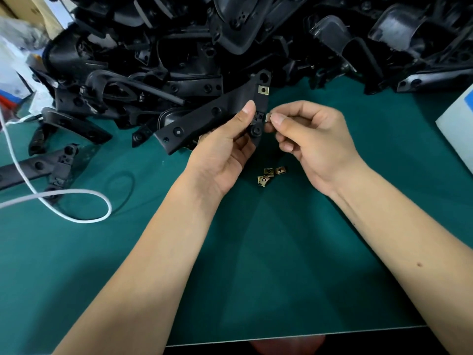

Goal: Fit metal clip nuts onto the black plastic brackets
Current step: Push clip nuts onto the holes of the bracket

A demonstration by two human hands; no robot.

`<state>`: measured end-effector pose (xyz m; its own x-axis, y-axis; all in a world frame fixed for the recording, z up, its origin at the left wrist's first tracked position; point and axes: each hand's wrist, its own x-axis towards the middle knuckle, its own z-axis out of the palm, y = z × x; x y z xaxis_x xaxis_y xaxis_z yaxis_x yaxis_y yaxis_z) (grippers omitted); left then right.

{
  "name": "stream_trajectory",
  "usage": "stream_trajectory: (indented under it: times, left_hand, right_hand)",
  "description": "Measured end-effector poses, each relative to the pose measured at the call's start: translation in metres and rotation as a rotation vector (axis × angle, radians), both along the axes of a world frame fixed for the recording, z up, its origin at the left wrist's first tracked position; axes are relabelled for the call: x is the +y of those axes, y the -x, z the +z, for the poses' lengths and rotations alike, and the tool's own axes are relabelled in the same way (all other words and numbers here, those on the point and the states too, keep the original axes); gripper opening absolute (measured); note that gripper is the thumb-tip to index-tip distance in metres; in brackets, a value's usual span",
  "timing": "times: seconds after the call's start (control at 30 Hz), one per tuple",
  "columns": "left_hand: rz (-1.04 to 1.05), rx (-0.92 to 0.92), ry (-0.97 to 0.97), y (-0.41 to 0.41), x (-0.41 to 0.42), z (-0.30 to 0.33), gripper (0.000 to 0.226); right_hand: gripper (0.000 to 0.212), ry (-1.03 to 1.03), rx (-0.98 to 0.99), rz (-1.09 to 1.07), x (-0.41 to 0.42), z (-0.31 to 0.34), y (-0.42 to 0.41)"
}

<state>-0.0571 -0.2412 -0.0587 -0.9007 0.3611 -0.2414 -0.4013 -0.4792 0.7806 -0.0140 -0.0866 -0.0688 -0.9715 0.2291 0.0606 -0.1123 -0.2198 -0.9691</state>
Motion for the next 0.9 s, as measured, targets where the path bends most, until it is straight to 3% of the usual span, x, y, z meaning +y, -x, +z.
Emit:
stream_trajectory:
  times: [0.17,0.37,0.5,0.67,0.8,0.9]
  left_hand:
    - [-0.007,0.009,0.009,-0.001,0.0,0.001,0.049]
    - [0.014,0.01,0.085,-0.002,0.003,0.002,0.074]
    - [-0.004,0.0,0.087,-0.001,0.003,0.002,0.06]
    - [-0.058,-0.044,0.045,0.0,0.003,0.0,0.035]
    - [-0.101,-0.088,0.031,-0.004,0.006,0.002,0.05]
    - [-0.123,-0.052,0.048,-0.007,0.008,0.002,0.044]
  right_hand:
    - [0.007,-0.021,0.015,-0.012,-0.001,-0.001,0.0]
    - [0.007,-0.031,0.008,-0.038,-0.004,-0.002,-0.001]
    - [0.007,-0.013,0.032,-0.041,-0.005,0.0,-0.002]
    - [0.021,0.07,0.023,-0.003,-0.004,0.004,-0.003]
    - [0.02,0.145,0.038,0.051,-0.006,0.008,-0.005]
    - [0.02,0.122,0.046,0.057,-0.006,0.011,-0.007]
